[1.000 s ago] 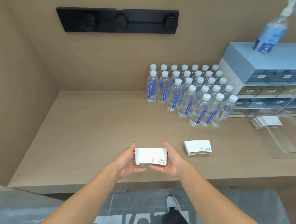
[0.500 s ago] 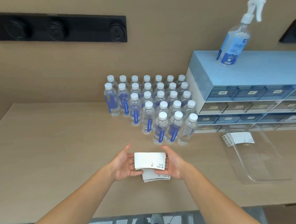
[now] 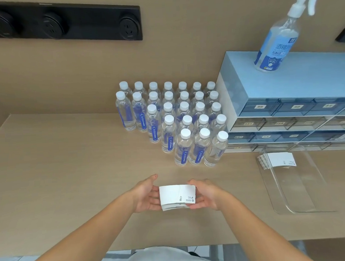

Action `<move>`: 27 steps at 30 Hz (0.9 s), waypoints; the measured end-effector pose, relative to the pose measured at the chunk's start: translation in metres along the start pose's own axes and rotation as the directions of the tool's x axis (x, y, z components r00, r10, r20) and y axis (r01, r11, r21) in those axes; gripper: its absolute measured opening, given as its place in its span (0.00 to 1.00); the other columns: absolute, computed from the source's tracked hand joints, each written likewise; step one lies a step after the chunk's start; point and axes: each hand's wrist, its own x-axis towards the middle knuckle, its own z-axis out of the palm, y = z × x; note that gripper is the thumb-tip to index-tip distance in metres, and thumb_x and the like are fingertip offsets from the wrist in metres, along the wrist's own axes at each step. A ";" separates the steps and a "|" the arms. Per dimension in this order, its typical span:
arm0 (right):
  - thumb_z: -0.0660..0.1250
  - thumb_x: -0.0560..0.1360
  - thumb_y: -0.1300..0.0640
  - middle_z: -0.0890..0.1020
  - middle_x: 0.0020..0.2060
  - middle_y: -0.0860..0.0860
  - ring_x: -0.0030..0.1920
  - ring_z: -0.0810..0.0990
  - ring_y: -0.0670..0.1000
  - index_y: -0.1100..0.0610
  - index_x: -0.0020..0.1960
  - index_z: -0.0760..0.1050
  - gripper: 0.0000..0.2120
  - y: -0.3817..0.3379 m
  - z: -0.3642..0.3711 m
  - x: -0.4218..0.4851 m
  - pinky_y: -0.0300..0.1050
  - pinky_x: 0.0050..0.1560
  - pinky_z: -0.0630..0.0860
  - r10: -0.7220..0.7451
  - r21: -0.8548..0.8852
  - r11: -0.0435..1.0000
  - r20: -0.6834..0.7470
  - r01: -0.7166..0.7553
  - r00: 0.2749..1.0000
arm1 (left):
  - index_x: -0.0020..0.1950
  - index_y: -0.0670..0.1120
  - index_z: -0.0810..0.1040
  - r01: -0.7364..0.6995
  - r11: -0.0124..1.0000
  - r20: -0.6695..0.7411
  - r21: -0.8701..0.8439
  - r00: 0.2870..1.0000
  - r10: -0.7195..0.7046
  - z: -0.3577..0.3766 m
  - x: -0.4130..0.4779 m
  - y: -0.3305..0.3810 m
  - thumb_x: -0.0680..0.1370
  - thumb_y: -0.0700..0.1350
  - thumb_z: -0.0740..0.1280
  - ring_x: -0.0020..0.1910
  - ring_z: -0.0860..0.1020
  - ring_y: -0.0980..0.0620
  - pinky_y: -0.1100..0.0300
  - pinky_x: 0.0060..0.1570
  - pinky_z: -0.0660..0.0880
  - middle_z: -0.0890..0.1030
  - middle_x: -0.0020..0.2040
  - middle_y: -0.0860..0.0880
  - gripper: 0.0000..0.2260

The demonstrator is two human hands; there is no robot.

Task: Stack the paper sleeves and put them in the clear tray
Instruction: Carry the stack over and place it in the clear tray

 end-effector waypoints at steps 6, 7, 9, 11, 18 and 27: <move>0.63 0.78 0.56 0.83 0.53 0.62 0.46 0.84 0.59 0.62 0.54 0.73 0.10 0.002 0.013 0.004 0.55 0.49 0.83 -0.032 -0.077 0.997 -0.107 0.024 0.994 | 0.70 0.36 0.67 -0.004 0.995 -0.086 0.096 0.996 0.013 0.011 0.002 -0.006 0.81 0.59 0.57 0.48 0.82 0.39 0.43 0.62 0.74 0.80 0.51 0.39 0.29; 0.64 0.78 0.55 0.82 0.54 0.62 0.46 0.84 0.59 0.62 0.53 0.72 0.10 0.002 0.015 0.005 0.56 0.49 0.83 -0.045 -0.103 0.994 -0.137 0.031 0.990 | 0.71 0.37 0.66 -0.015 0.994 -0.095 0.107 0.995 0.025 0.013 0.002 -0.005 0.81 0.59 0.57 0.47 0.82 0.39 0.44 0.59 0.76 0.80 0.51 0.39 0.29; 0.66 0.76 0.54 0.79 0.56 0.59 0.47 0.84 0.59 0.61 0.52 0.71 0.11 0.001 0.019 0.005 0.53 0.46 0.84 -0.074 -0.206 0.978 -0.207 0.030 0.976 | 0.72 0.40 0.64 -0.038 0.991 -0.113 0.126 0.992 0.052 0.017 0.000 -0.004 0.82 0.58 0.57 0.44 0.82 0.40 0.47 0.53 0.77 0.81 0.49 0.40 0.27; 0.66 0.75 0.52 0.76 0.54 0.56 0.43 0.84 0.59 0.59 0.52 0.70 0.13 -0.002 0.023 0.003 0.49 0.40 0.84 -0.097 -0.347 0.938 -0.252 0.004 0.963 | 0.72 0.43 0.64 -0.058 0.987 -0.129 0.148 0.989 0.077 0.022 -0.002 -0.004 0.82 0.56 0.57 0.43 0.82 0.42 0.49 0.52 0.78 0.81 0.47 0.41 0.24; 0.64 0.72 0.51 0.77 0.54 0.55 0.43 0.83 0.58 0.56 0.44 0.70 0.09 -0.007 0.035 0.000 0.42 0.28 0.79 -0.118 -0.535 0.843 -0.265 -0.044 0.957 | 0.62 0.47 0.65 -0.086 0.969 -0.169 0.234 0.977 0.127 0.033 -0.011 0.005 0.82 0.55 0.57 0.36 0.82 0.45 0.58 0.30 0.75 0.81 0.41 0.42 0.14; 0.61 0.76 0.46 0.77 0.59 0.56 0.52 0.81 0.58 0.60 0.60 0.72 0.20 -0.001 0.037 0.003 0.45 0.44 0.79 -0.089 -0.576 0.811 -0.293 -0.102 0.952 | 0.64 0.44 0.68 -0.050 0.951 -0.206 0.306 0.972 0.117 0.038 -0.008 0.002 0.80 0.59 0.58 0.36 0.82 0.45 0.58 0.41 0.79 0.80 0.45 0.42 0.20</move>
